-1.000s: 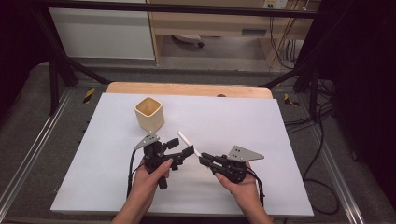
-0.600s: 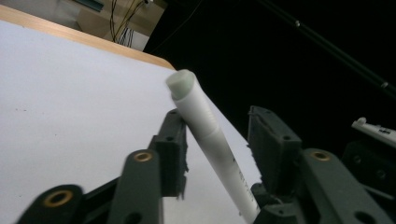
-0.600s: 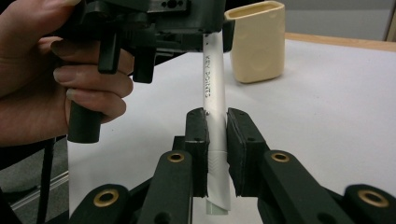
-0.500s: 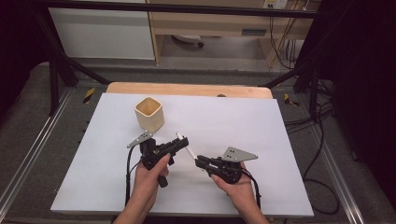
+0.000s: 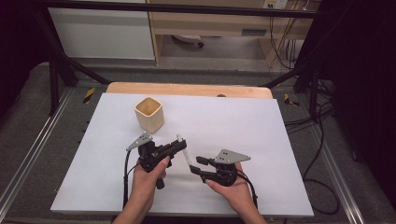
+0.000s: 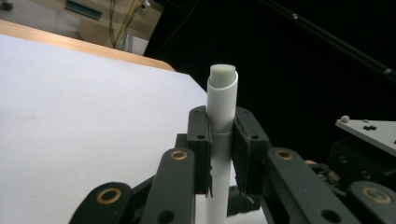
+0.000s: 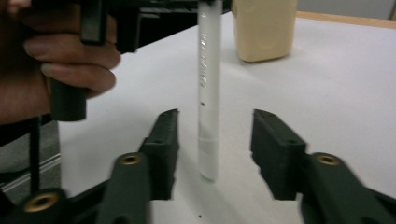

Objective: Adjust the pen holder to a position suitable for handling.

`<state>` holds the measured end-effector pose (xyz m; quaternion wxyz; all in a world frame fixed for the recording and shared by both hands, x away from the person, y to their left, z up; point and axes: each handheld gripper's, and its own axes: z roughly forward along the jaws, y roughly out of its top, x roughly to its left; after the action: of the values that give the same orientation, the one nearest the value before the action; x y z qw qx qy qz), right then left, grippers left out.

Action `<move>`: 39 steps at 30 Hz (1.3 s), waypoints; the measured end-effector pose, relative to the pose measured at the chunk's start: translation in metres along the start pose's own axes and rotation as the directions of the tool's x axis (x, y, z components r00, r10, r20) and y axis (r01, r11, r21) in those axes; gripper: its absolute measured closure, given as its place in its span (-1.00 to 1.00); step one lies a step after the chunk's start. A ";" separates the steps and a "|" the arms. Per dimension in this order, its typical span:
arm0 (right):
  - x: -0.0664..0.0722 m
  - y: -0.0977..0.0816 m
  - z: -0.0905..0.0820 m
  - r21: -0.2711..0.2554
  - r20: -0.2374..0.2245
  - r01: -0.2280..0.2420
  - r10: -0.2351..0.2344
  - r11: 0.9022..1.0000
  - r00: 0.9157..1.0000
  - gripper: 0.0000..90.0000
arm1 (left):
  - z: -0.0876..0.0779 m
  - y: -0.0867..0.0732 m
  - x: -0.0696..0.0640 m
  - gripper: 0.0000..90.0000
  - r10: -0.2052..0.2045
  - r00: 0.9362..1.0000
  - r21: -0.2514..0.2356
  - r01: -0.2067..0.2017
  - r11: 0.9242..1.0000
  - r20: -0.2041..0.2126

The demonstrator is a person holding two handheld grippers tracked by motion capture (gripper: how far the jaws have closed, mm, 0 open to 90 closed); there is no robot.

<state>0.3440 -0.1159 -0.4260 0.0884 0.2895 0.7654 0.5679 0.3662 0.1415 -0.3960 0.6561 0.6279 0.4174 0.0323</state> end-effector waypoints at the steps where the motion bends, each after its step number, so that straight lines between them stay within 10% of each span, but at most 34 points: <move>1: 0.000 0.000 0.000 0.006 0.016 0.003 -0.003 1.000 1.000 0.00 | -0.002 0.002 0.001 0.75 0.010 1.000 0.000 -0.010 1.000 -0.007; 10: -0.006 0.001 -0.011 0.093 0.170 0.023 -0.039 0.995 0.985 -0.92 | -0.030 0.044 0.010 0.75 0.109 0.990 -0.012 -0.110 0.994 -0.085; 21: -0.025 -0.013 -0.064 0.122 0.348 -0.067 0.021 0.990 0.937 -0.92 | -0.048 0.090 0.014 0.75 0.183 0.972 0.008 -0.184 0.983 -0.150; 28: -0.048 -0.030 -0.079 0.041 0.348 -0.152 0.128 0.988 0.929 -0.94 | -0.046 0.102 0.013 0.75 0.205 0.965 0.013 -0.205 0.979 -0.166; 39: -0.049 -0.031 -0.077 0.056 0.365 -0.121 0.093 0.991 0.926 -0.91 | -0.033 0.129 0.014 0.75 0.249 0.949 0.015 -0.251 0.968 -0.191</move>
<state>0.3377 -0.2111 -0.4378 0.1851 0.4335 0.7406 0.4788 0.4182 0.2027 -0.2885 0.6064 0.6666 0.3956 0.1773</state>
